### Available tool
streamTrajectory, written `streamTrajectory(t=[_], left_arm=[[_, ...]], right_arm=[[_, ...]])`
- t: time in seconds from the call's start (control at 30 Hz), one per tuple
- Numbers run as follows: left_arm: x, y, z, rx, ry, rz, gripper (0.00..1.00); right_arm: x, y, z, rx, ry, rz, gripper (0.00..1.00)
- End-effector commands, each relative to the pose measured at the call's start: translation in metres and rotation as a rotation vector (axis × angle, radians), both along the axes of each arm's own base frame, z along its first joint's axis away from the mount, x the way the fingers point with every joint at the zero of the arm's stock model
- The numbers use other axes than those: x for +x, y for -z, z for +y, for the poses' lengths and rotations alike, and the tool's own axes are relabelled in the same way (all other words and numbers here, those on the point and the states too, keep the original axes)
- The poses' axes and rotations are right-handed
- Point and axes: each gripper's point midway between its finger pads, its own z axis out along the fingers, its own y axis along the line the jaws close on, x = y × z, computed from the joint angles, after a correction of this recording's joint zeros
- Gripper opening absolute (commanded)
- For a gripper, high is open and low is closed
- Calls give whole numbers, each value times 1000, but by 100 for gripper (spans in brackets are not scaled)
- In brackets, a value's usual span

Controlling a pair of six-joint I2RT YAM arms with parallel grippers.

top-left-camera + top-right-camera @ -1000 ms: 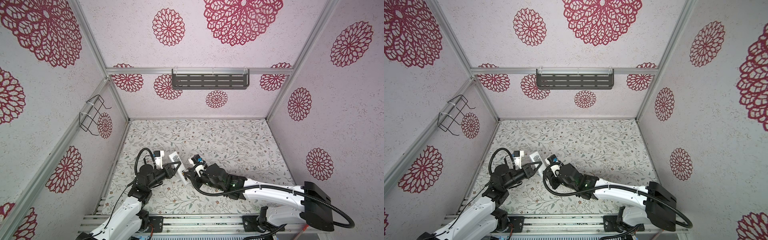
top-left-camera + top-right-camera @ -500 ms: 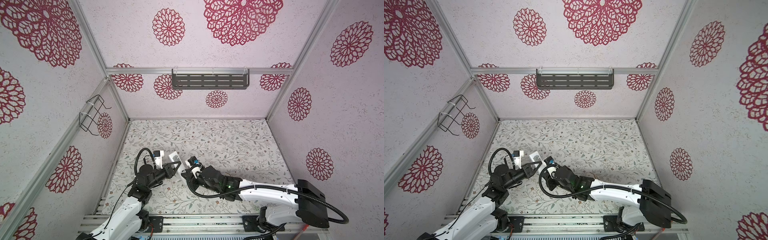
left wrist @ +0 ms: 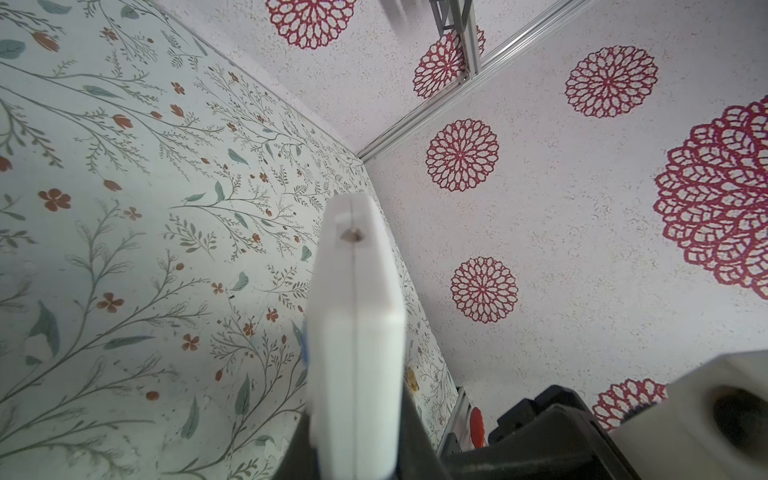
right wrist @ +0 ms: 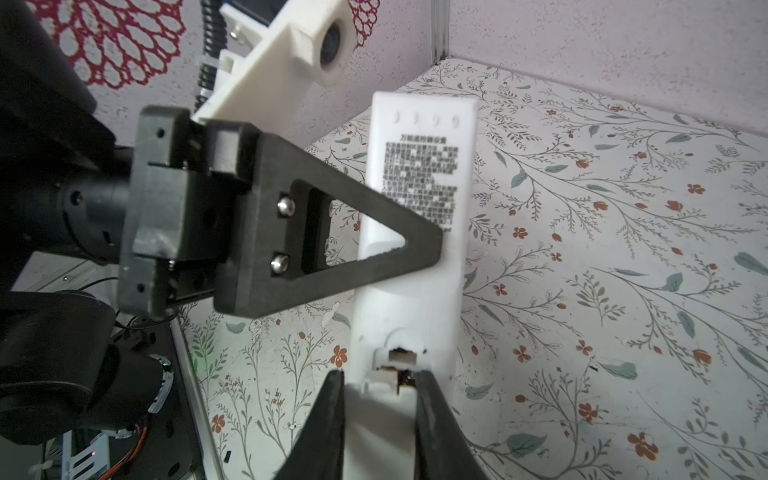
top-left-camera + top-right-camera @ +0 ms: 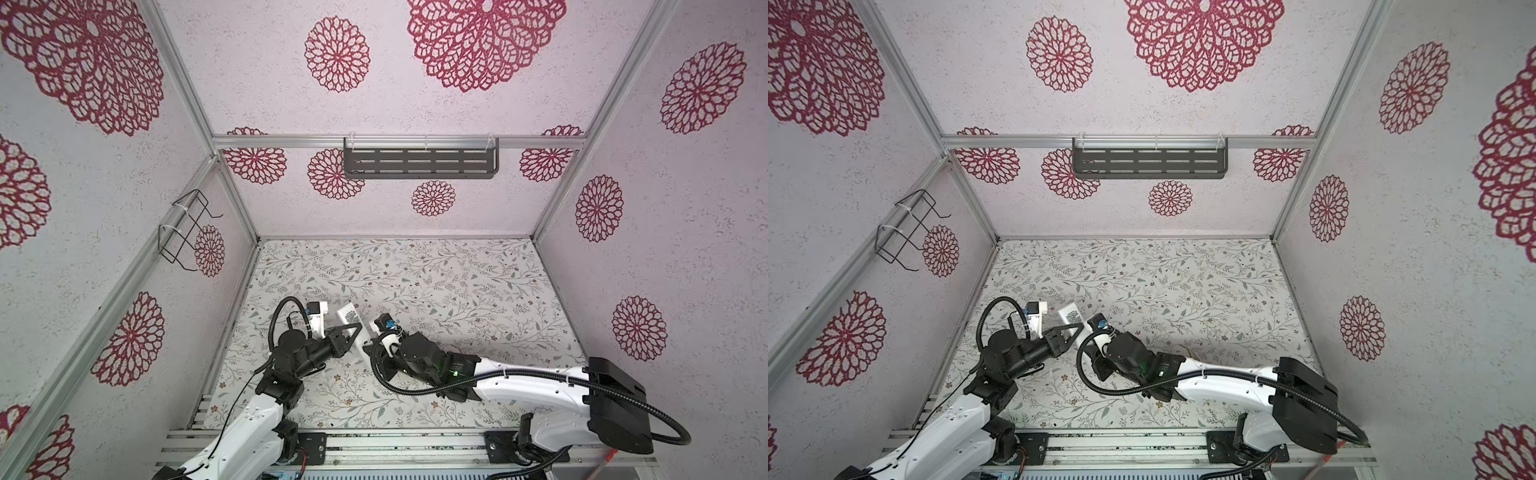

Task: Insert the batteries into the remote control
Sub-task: 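Lower the cover onto the compartment and slide it closed with the right gripper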

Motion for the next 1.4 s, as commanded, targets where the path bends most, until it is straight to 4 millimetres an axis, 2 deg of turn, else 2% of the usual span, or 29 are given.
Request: streamTrajectory(t=[0.0, 0.97, 1.37], left_arm=[[-3, -11, -2, -26, 13, -42, 0], [-3, -19, -1, -33, 9, -64, 0], [-4, -23, -2, -39, 12, -73, 0]], right_arm=[[5, -22, 6, 37, 16, -42, 12], [9, -1, 4, 24, 14, -3, 13], [8, -1, 0, 26, 21, 3, 15]])
